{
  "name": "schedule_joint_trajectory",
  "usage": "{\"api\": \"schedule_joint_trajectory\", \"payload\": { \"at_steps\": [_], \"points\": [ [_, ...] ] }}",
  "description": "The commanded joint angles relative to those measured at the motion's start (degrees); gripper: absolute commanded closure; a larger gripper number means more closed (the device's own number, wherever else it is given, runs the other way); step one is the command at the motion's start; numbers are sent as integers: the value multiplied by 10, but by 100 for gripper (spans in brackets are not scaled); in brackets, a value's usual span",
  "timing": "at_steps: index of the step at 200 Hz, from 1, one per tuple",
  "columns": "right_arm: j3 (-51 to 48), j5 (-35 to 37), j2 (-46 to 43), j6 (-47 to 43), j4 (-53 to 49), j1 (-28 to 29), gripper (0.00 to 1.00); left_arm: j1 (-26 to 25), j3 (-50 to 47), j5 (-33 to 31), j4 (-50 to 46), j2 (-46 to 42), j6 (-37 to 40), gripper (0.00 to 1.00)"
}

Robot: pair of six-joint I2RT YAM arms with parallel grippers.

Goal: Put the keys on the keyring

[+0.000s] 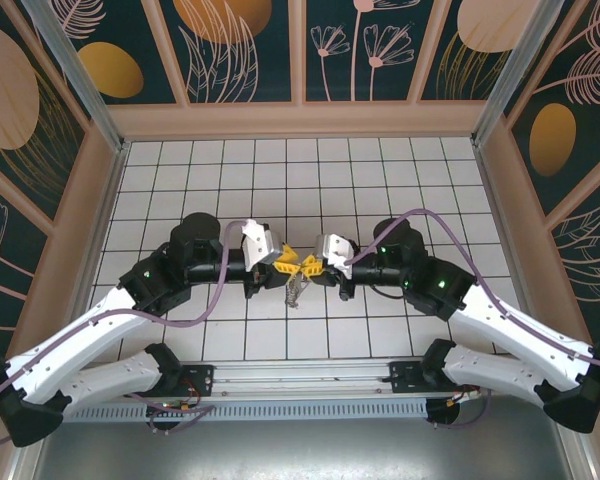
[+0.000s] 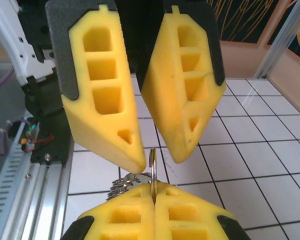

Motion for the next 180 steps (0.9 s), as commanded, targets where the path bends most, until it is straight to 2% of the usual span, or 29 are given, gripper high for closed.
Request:
{"api": "schedule_joint_trajectory", "payload": {
  "at_steps": [1, 34, 69, 100, 138, 167, 180],
  "points": [
    [33, 12, 12, -27, -51, 16, 100, 0, 34, -13, -94, 14, 42, 76],
    [48, 12, 29, -32, -62, 29, 100, 0, 31, 7, -75, 28, 43, 79],
    [55, 12, 34, -31, -62, 30, 100, 0, 22, 22, -39, 35, 36, 100],
    [51, 18, 30, -31, -62, 30, 100, 0, 10, 14, -9, 19, 18, 100],
    [25, 18, 20, -17, -44, 28, 100, 0, -61, 32, 104, -21, -39, 100],
    [-6, -2, -2, 2, -11, 22, 84, 0, -105, 36, 203, -42, -77, 100],
    [-19, -16, -14, 9, 6, 15, 81, 1, -121, 42, 247, -48, -92, 100]
  ]
}}
